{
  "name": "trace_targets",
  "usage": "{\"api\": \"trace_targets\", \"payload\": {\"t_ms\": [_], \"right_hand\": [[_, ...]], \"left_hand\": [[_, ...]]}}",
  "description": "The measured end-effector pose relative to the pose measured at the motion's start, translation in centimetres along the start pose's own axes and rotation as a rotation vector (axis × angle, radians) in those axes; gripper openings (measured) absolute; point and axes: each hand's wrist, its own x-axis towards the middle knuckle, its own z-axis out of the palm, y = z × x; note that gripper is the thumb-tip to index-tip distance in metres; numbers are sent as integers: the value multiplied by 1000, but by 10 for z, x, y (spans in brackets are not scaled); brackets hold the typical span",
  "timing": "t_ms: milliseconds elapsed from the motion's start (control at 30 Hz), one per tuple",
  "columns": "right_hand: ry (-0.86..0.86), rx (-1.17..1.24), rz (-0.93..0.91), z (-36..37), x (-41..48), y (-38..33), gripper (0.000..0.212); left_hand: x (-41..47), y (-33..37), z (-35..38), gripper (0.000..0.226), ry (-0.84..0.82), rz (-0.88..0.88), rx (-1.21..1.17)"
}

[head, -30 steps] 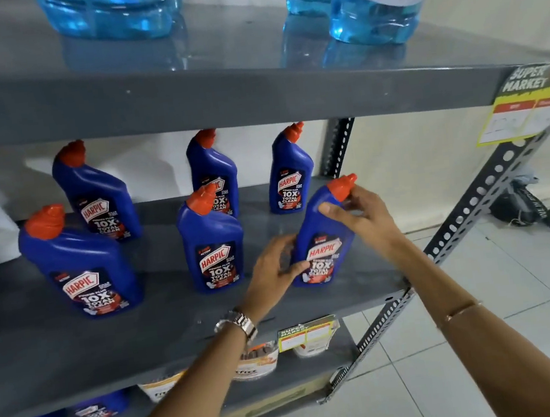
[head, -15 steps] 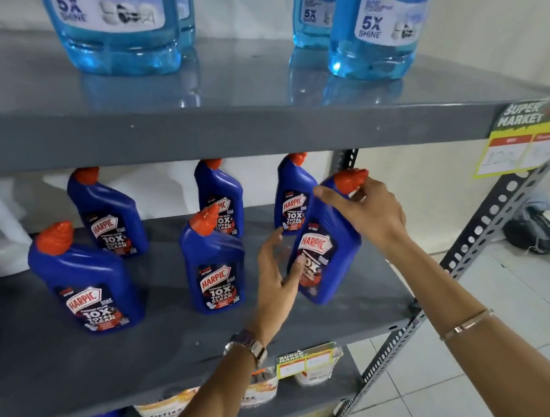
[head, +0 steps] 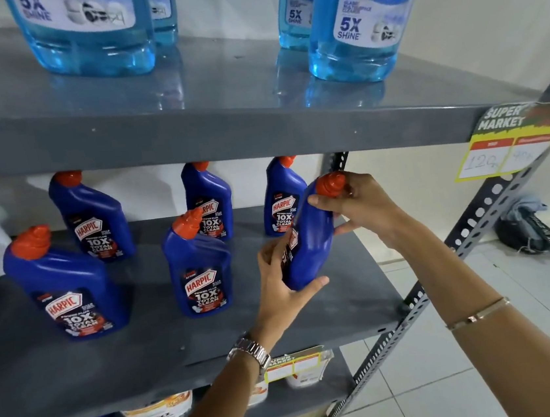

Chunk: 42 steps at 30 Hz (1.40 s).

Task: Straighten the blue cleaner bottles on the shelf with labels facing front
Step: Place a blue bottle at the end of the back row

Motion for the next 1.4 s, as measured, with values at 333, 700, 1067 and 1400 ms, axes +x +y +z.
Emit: {"api": "trace_targets", "payload": {"t_ms": [333,700,1067,1400], "right_hand": [[49,-186,-154,12,11,4,43],[328,-473,-37,10,9,-12,48],[181,-351,7,9,5,-9,44],[-236,55,-196,10,10,12,42]], "left_hand": [[-2,0,-7,74,-84,-157,-203],[-5,14,-11,49,193,-225,-378],[-7,2,14,103,64,-201,109],[14,-6,-6,62,-118,-278,-23]]}}
